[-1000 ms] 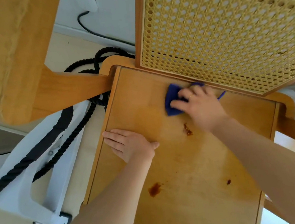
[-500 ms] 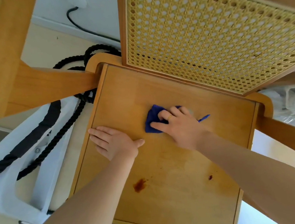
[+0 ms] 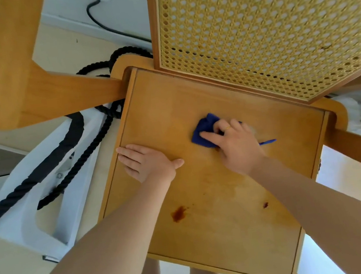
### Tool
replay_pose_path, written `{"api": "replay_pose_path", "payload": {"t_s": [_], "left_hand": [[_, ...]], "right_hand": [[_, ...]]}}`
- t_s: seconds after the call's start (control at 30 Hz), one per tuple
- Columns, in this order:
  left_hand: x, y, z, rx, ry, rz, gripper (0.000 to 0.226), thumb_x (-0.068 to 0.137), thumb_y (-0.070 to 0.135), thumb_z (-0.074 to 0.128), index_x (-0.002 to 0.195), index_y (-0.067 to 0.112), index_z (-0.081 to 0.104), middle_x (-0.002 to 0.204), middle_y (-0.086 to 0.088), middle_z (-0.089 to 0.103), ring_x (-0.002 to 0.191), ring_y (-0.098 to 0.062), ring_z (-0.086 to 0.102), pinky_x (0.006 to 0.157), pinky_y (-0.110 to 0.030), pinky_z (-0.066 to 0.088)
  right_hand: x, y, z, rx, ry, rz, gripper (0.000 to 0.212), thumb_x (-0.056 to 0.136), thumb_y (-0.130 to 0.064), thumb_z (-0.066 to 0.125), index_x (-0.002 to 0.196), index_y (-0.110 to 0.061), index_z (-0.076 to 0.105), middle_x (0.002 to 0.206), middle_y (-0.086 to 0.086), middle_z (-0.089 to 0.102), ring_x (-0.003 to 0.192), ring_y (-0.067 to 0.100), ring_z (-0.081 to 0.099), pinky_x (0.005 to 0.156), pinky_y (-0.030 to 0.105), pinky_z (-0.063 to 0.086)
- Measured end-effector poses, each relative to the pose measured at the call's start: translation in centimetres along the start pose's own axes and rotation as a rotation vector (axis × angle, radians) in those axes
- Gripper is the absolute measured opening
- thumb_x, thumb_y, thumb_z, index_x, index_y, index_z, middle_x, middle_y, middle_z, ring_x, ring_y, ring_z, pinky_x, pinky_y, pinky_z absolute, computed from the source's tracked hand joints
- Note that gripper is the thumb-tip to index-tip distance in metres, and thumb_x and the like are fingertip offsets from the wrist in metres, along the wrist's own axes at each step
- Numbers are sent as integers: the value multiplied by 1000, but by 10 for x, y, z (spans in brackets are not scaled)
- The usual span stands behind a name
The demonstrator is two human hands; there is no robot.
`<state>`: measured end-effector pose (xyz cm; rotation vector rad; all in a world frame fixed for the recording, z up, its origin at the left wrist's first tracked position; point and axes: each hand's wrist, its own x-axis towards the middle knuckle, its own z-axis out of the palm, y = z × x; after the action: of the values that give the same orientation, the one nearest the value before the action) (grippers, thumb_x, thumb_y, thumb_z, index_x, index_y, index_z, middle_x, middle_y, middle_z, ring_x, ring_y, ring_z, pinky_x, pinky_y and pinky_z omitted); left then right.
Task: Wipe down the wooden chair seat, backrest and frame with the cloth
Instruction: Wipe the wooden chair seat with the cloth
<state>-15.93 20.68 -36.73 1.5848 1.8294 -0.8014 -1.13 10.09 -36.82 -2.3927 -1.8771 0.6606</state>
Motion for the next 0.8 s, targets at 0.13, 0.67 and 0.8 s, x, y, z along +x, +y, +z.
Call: {"api": "replay_pose_path", "payload": {"t_s": [0.13,0.67,0.8], "left_hand": [[-1,-3,2,-9,12,5,137,63,58,72,138,-3,-25,148,-21,-28,140,-32,-19,114,-42,-2],[-20,-18,20,56,211,210,119,77,62,56,139,1,-26,151,-18,-24,141,-30,-16,113,-45,-3],[-32,-5,32,37,185,239,107,84,48,56,141,4,-24,153,-14,-16,141,-30,-4,113,-44,8]], "right_hand": [[-13,1,1,-164,-53,-250,68,55,-3,79,117,-22,61,98,11,60,77,30,54,66,40,47],[-27,-29,18,-116,-24,-97,64,58,-9,79,117,-24,60,95,8,58,77,29,54,66,39,47],[-20,2,-1,-214,-183,-266,65,83,-4,57,137,-33,36,125,10,42,102,32,43,85,44,39]]}}
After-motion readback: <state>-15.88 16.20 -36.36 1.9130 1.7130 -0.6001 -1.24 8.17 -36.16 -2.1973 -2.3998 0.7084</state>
